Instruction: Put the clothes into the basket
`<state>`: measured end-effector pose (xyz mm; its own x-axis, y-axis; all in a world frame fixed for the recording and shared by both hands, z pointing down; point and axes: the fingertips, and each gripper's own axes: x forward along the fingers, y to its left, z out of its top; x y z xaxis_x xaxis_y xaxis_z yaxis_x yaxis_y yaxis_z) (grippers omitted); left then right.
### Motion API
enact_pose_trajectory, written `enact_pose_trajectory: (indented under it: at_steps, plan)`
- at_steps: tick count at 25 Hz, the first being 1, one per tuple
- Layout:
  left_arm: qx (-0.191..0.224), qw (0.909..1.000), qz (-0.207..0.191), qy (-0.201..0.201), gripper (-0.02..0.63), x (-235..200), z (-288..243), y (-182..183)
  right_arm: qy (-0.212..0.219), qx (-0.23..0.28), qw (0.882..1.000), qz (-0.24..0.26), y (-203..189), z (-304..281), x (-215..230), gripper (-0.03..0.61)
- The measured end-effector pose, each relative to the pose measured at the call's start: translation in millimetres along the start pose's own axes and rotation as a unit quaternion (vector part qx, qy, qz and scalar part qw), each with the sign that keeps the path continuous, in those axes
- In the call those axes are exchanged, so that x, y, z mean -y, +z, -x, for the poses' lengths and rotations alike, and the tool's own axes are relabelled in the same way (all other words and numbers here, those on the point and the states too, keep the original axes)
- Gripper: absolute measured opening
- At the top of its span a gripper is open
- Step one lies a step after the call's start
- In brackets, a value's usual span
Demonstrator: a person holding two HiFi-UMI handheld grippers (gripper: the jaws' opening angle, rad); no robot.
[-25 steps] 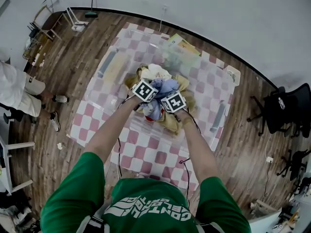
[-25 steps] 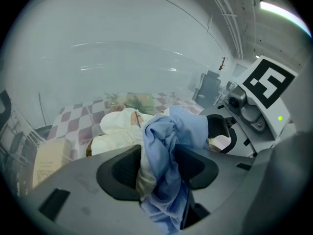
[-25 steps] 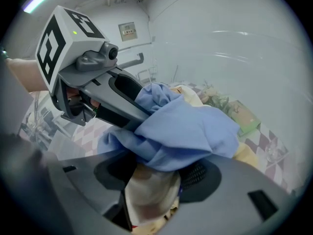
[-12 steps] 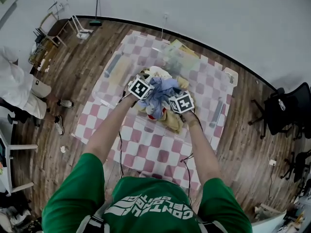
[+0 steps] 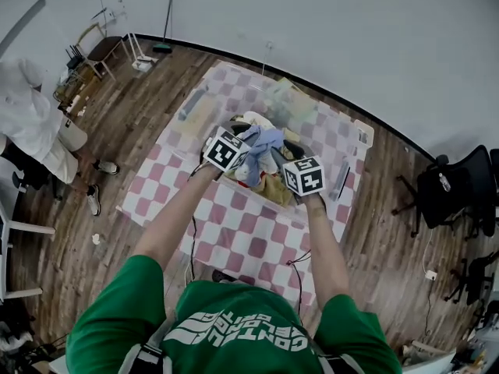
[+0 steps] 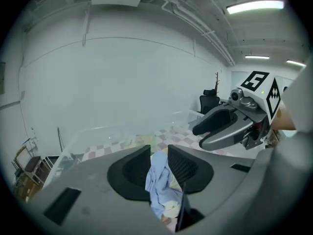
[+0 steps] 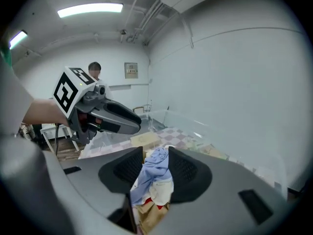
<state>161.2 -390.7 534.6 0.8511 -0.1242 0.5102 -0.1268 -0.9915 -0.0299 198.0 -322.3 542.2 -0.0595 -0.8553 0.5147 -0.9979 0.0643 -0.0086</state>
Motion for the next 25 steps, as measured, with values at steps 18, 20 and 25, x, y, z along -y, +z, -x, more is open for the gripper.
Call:
enact_pose_trajectory:
  at_steps: [18,20,25]
  plan:
    - [0.109,0.9923,0.060,-0.001,0.003,108.7,147.9,-35.1,-0.002,0.091,0.996,-0.012,-26.9,151.9,-92.9,0.009]
    - [0.109,0.9918,0.067,0.001,0.003,116.7,158.3,-45.8,-0.003,0.090,0.996,-0.017,-38.8,164.4,-101.4,0.009]
    - [0.111,0.9910,0.075,0.002,0.003,137.0,180.3,-70.3,-0.009,0.089,0.996,-0.028,-69.1,186.5,-121.5,0.009]
